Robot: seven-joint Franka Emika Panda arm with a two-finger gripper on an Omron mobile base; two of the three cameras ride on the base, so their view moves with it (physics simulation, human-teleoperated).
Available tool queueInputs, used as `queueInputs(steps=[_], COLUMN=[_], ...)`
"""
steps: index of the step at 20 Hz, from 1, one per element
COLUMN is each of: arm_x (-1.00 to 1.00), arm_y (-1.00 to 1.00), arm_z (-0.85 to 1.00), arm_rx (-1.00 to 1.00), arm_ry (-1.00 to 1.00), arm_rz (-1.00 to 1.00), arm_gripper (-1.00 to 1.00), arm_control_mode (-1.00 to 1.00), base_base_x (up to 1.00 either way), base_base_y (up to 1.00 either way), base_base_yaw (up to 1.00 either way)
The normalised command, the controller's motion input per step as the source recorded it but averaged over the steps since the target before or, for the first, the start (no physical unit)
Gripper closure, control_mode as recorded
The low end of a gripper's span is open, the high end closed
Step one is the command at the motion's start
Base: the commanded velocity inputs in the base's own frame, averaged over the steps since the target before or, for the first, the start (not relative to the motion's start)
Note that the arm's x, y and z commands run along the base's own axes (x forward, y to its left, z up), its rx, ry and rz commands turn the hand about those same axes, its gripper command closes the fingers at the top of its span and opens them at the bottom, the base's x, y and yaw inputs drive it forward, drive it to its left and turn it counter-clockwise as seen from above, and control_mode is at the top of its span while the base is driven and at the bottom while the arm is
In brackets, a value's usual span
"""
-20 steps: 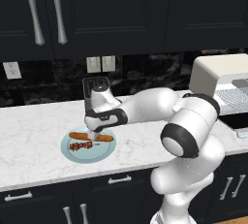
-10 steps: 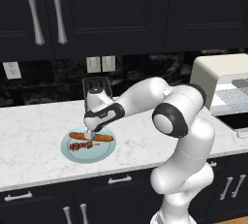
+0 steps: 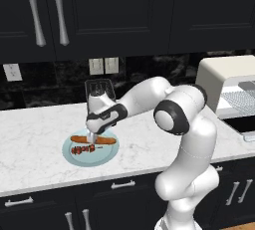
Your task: Pick up the kebab skewer and baguette bread, and place them inside the toaster oven. Close the toaster oven door and start by setting the timer.
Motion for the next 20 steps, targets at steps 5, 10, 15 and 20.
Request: queueInputs(steps=[5, 10, 15, 20], arm_x=[-0.19, -0.23, 0.01, 0.01], arm_y=[0.0, 0.0, -0.04, -0.01], arm_z=[-0.03, -0.2, -0.25, -0.25], arm_rx=[0.0, 0.0, 0.0, 0.0], arm_ry=[0.01, 0.0, 0.0, 0.0], arm_rz=[0.0, 0.0, 0.01, 0.01], arm_gripper=[-1.0, -1.0, -1.0, -1.0], arm_control_mode=[-1.0, -1.0, -1.0, -1.0], base_base_x=[0.0, 0.0, 0.0, 0.0], base_base_y=[0.0, 0.0, 0.0, 0.0], base_base_yaw=[0.0, 0.0, 0.0, 0.0])
